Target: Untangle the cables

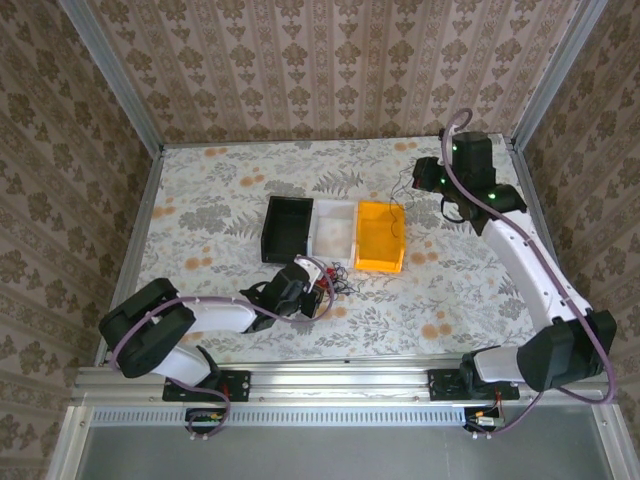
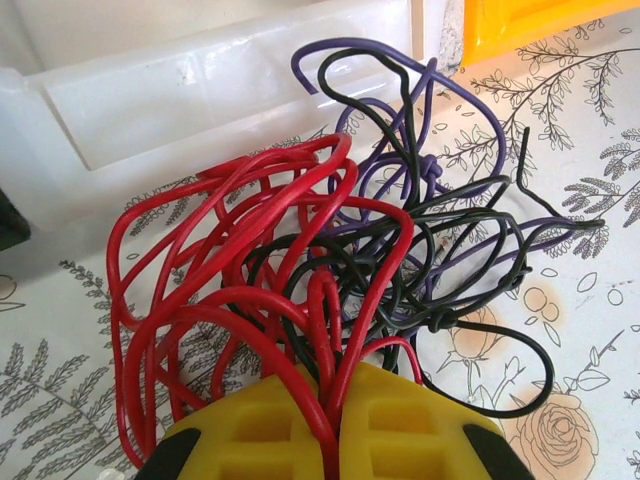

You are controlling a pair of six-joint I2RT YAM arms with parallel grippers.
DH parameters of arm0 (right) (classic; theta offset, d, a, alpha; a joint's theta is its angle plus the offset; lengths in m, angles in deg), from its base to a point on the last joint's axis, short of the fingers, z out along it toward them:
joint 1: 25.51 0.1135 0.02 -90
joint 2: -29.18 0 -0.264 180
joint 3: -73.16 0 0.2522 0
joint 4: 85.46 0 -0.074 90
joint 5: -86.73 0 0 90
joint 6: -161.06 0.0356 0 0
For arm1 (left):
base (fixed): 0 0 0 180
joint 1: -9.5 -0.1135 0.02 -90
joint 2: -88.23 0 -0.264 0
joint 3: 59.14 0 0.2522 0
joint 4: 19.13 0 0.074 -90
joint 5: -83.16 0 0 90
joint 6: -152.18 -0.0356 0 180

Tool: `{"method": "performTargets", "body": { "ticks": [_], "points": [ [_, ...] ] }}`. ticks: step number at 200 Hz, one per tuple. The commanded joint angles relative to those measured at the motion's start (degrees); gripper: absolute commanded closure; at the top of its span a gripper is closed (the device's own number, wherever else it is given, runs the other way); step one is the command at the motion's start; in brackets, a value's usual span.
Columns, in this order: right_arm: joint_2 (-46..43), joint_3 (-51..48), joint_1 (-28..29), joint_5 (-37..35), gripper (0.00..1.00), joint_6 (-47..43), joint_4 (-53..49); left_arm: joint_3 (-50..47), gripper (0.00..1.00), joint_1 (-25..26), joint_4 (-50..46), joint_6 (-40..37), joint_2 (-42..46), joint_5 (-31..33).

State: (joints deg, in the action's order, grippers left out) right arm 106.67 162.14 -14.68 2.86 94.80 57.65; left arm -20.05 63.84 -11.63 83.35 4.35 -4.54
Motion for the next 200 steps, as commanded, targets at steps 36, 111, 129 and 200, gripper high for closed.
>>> {"method": "performTargets", "body": {
  "ticks": [36,111,129,200],
  "points": [
    [1.3,0.3,2.5,-0.2,1.00,-1.3,3.2,1.0,1.00,0.6,-3.8,-1.1,-3.5,-2.3],
    [-1.4,-3.3,6.8,-4.0,1.00,-3.0,1.6,1.2,1.00,0.7,-3.4,-1.3,-4.2,-2.5],
    [-0.2,-4.8,6.8,-3.9,1.00,-2.2,2.4,1.3,1.00,0.6,-3.6,-1.4,-4.2,-2.6],
    [9.1,-5.1,8.3,-14.6,1.00,-2.1,1.3,1.4,1.00,0.7,-3.7,-1.3,-4.2,-2.2]
  ]
}}
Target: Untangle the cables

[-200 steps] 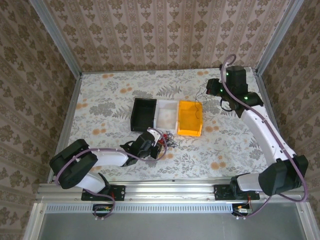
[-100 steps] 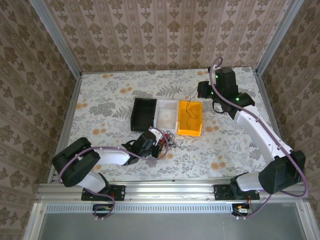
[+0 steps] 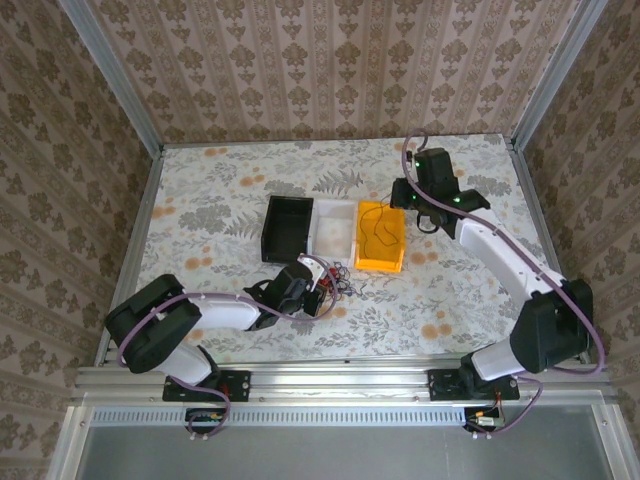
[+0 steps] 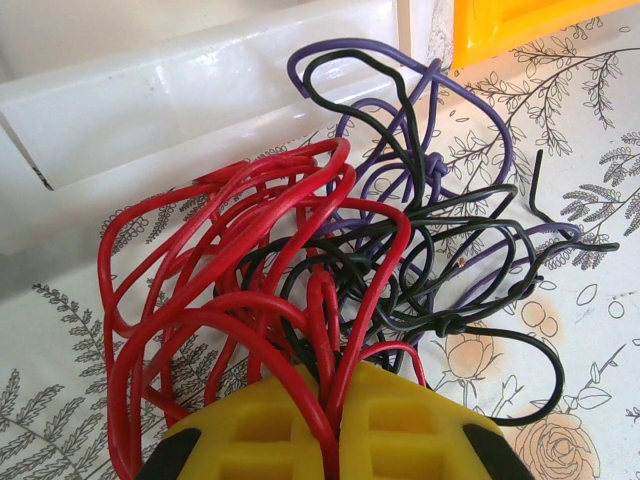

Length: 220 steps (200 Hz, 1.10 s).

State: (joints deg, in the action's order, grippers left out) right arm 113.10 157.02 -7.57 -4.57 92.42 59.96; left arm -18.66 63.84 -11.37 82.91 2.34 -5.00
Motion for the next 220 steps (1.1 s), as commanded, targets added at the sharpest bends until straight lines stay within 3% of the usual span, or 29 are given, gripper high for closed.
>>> {"method": "performTargets", "body": {
  "ticks": [1,47,112,162,176,193,220],
  "points": [
    [2.7,0.0,1.4,-7.4,1.00,0.3,-1.1,0.1,1.00,0.6,-3.9,-0.9,-2.2,-1.7],
    [9.7,1.4,5.0,-15.7,1.00,-0.1,-5.7,0.1,1.00,0.7,-4.2,-0.8,-2.2,-1.5],
    [17.9,1.7,7.7,-9.7,1.00,1.0,-5.8,0.5,1.00,0.7,-4.7,-1.1,-2.2,-1.6],
    [19.1,3.4,7.8,-8.3,1.00,1.7,-7.0,0.9,1.00,1.5,-5.4,-1.6,-2.0,-1.0],
    [17.7,3.6,7.8,-8.7,0.89,1.8,-7.0,1.0,1.00,1.8,-5.7,-1.8,-1.7,-0.9],
    [15.0,3.1,7.8,-9.7,0.68,2.1,-6.7,1.0,1.00,2.3,-5.9,-2.2,-1.2,-0.5],
    [10.3,1.3,7.9,-11.0,0.51,2.7,-5.9,0.6,1.00,3.1,-5.8,-2.6,-0.4,0.0]
  ]
}}
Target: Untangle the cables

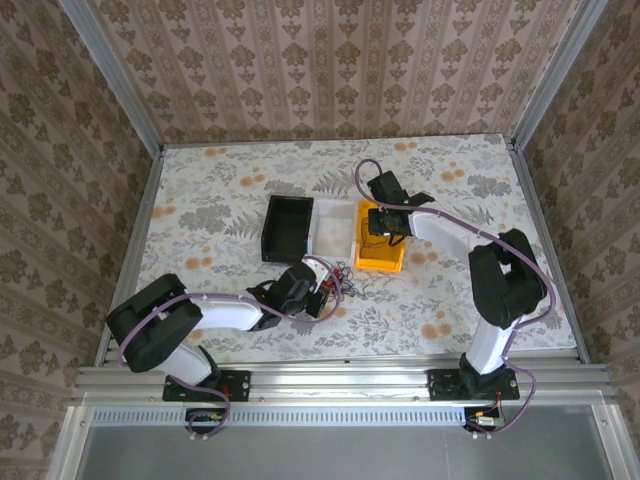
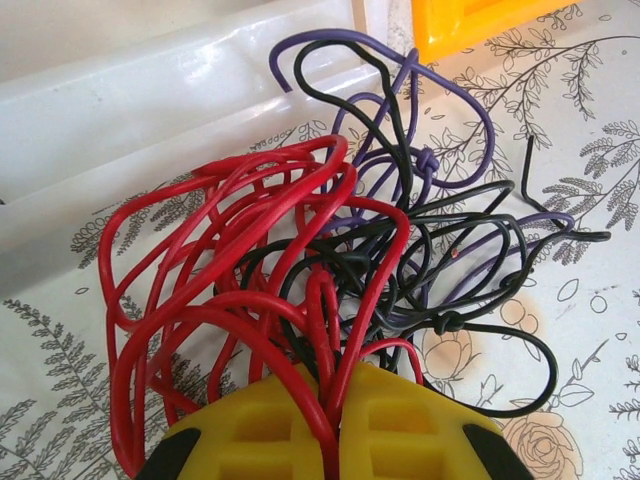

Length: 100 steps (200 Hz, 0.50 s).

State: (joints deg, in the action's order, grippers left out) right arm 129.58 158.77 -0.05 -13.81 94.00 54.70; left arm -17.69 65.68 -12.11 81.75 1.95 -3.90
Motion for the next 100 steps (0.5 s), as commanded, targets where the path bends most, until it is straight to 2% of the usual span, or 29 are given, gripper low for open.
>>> {"method": "performTargets", "body": {
  "ticks": [1,31,62,80,90,100],
  "points": [
    [-6.3,-0.6,0.3,-1.8,0.51,1.2,-0.6,-0.3,1.00,1.3,-5.0,-1.5,0.0,-1.1],
    [-12.2,-5.4,0.3,-1.8,0.38,2.1,1.6,-0.4,1.00,2.1,-5.1,-1.9,0.6,-0.8],
    [-18.1,-11.3,0.4,-0.9,0.39,2.9,3.8,-0.7,1.00,2.4,-5.0,-2.2,1.4,-1.2],
    [-22.3,-15.9,1.0,2.7,0.39,4.2,6.6,-0.6,1.00,2.4,-5.5,-2.2,2.2,-1.2],
    [-24.0,-18.3,1.9,4.3,0.40,4.8,8.0,-0.6,0.85,2.4,-5.8,-2.1,2.8,-0.9],
    [-25.4,-20.5,3.1,5.7,0.40,5.3,9.4,-0.7,0.62,2.4,-6.2,-2.0,3.8,-0.3]
  ]
}}
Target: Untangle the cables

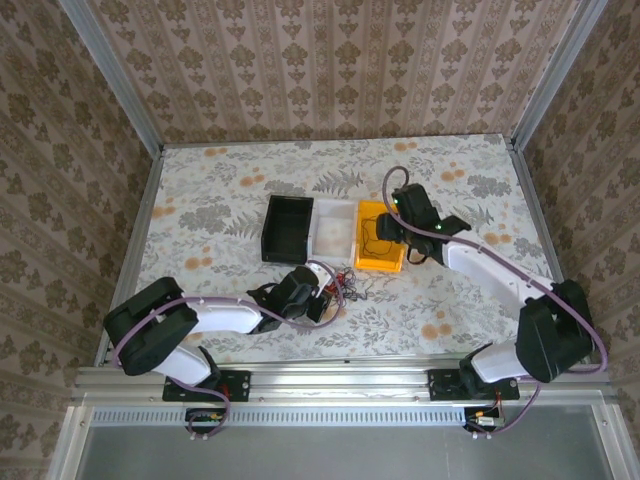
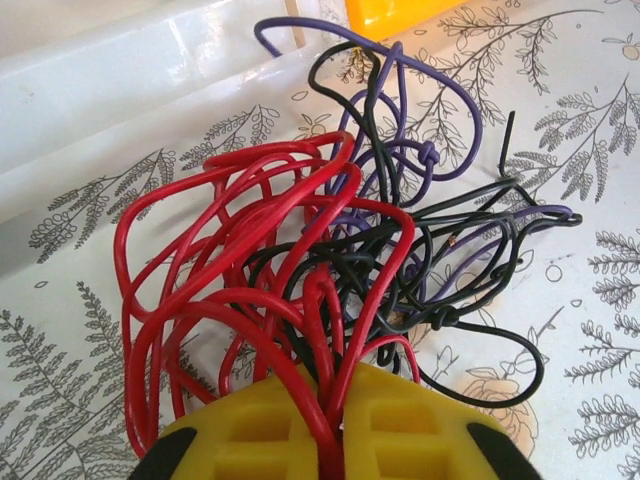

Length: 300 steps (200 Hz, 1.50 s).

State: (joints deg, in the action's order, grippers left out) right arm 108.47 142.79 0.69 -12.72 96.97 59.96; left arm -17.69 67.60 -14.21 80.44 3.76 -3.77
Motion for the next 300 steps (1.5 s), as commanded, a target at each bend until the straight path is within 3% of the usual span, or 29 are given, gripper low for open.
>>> {"method": "performTargets", "body": {
  "ticks": [1,20,45,87,104,208,238,266,300],
  "points": [
    [-4.4,-4.7,2.5,4.8,0.40,2.4,4.3,-0.7,0.60,0.5,-4.2,-0.7,2.1,-0.3],
    [-5.8,-8.3,6.0,6.1,0.41,3.9,6.7,-1.4,0.37,0.3,-4.8,-0.2,5.7,0.7],
    [-4.4,-9.8,11.0,6.4,0.42,5.2,8.2,-3.2,0.32,-0.9,-5.6,0.8,12.1,1.1],
    [3.0,-8.6,14.1,7.7,0.54,6.8,10.1,-4.6,0.32,-3.1,-8.2,1.1,17.6,1.6],
    [5.2,-7.8,14.0,8.4,0.63,7.2,10.1,-3.9,0.33,-3.2,-8.6,0.1,15.5,1.3],
    [13.6,-5.3,14.1,10.3,0.73,6.4,12.1,0.3,0.37,-3.1,-1.2,-0.7,1.4,-2.1],
    [15.5,-4.4,13.9,10.5,0.84,5.9,12.3,0.4,0.37,-3.2,-0.9,-1.0,0.7,-1.5],
    [14.6,-5.8,14.0,11.2,0.93,5.7,12.4,0.9,0.56,-3.3,0.4,-1.3,-1.3,-0.1],
    [10.5,-8.8,14.0,10.5,0.97,6.0,11.8,1.5,0.98,-3.5,1.2,-0.4,-4.6,2.4]
  ]
}}
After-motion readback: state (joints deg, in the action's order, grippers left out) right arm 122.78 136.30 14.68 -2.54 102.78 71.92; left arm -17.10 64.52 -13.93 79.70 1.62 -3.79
